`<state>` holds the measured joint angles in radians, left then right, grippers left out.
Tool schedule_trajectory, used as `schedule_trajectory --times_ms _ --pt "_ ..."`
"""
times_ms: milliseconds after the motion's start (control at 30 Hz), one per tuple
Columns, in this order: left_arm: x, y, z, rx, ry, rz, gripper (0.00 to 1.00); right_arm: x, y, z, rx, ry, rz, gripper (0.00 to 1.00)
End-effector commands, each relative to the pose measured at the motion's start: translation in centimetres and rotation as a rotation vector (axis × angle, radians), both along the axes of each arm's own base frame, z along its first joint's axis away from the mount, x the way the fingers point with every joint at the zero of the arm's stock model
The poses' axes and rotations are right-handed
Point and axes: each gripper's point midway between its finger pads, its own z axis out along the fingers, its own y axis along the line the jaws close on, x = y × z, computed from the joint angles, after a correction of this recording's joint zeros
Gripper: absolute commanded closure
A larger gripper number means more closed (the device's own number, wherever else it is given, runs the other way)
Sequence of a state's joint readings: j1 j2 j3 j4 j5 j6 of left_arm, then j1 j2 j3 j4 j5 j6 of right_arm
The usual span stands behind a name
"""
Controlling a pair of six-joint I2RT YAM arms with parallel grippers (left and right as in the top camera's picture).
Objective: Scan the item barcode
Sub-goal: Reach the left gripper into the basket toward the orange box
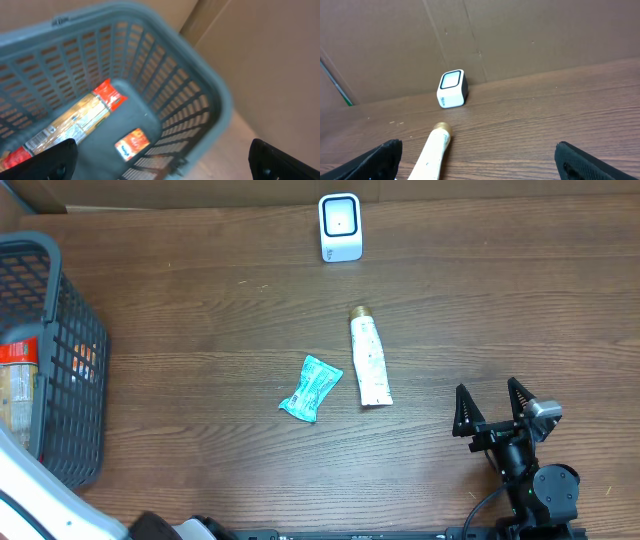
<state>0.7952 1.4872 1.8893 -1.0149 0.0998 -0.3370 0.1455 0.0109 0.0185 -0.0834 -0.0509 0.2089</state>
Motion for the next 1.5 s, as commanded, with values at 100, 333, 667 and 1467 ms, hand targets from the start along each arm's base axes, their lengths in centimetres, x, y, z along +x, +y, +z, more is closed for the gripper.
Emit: schedule_trajectory --times_ms 100,333,667,1467 --pt "3.6 1.5 -6.4 -0.026 0.161 -0.229 0.00 0.0 0.0 -0.3 -0.001 0.000 -0.001 0.00" --pt "4.7 2.8 -12.6 -0.132 0.253 -0.337 0.00 0.0 0.0 -0.3 -0.001 0.000 -0.001 0.00" --pt "4.7 4.8 -18.5 -0.258 0.318 -0.334 0.01 0.0 0.0 -0.3 0.000 0.000 -0.001 0.00" --pt "5.1 3.6 -35.6 -0.532 0.519 -0.540 0.06 0.0 0.0 -0.3 0.000 0.000 -0.001 0.00"
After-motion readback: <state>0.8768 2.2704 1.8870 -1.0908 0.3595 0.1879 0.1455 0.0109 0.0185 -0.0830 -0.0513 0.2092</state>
